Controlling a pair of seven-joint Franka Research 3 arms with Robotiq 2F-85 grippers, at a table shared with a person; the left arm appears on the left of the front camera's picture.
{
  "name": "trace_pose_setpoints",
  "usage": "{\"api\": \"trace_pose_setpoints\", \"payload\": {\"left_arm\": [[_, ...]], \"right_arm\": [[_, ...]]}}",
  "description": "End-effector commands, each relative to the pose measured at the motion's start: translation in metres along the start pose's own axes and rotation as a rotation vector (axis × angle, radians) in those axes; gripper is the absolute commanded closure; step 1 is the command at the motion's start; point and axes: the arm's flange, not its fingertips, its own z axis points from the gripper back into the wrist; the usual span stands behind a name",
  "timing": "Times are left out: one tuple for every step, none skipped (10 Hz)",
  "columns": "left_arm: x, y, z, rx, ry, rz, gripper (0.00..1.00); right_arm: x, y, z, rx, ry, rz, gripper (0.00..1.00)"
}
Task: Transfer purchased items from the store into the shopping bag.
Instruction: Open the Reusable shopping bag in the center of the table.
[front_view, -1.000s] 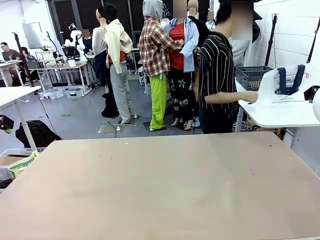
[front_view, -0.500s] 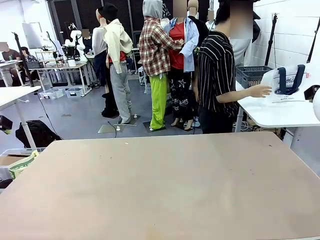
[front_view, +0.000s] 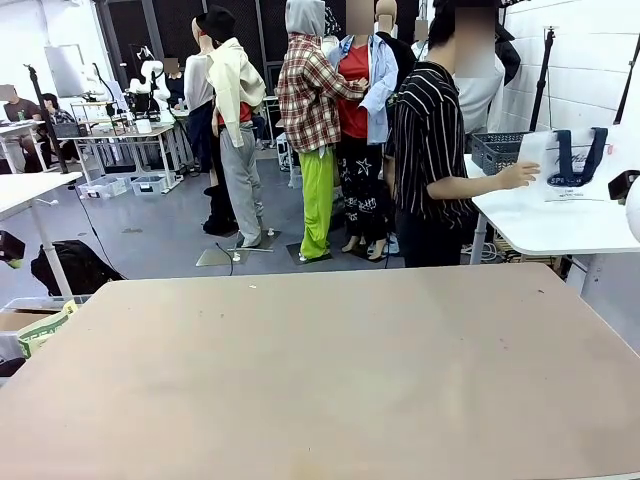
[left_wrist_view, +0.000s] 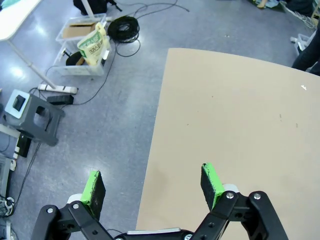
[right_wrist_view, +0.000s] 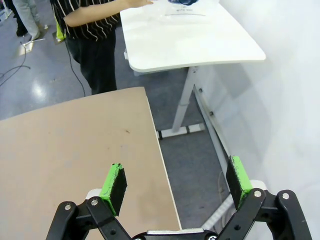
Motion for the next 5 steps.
{"api": "trace_pose_setpoints", "payload": {"left_arm": [[-0.0005, 0.0009, -0.0002, 0.009, 0.005, -0.017, 0.0], [-0.0005, 0.0009, -0.0002, 0.009, 0.005, -0.017, 0.0], [-0.0005, 0.0009, -0.0002, 0.009, 0.005, -0.017, 0.0], [-0.0005, 0.0009, -0.0002, 0.009, 0.005, -0.017, 0.0], [-0.0005, 0.0009, -0.0002, 0.009, 0.005, -0.017, 0.0]], "right_arm": [[-0.0011, 0.0002, 0.0004, -0.001, 0.005, 0.016, 0.0], [-0.0011, 0.0002, 0.0004, -0.001, 0.005, 0.016, 0.0], [-0.0011, 0.0002, 0.0004, -0.001, 0.005, 0.016, 0.0], [-0.0011, 0.0002, 0.0004, -0.001, 0.005, 0.016, 0.0], [-0.0011, 0.0002, 0.0004, -0.001, 0.005, 0.016, 0.0]]}}
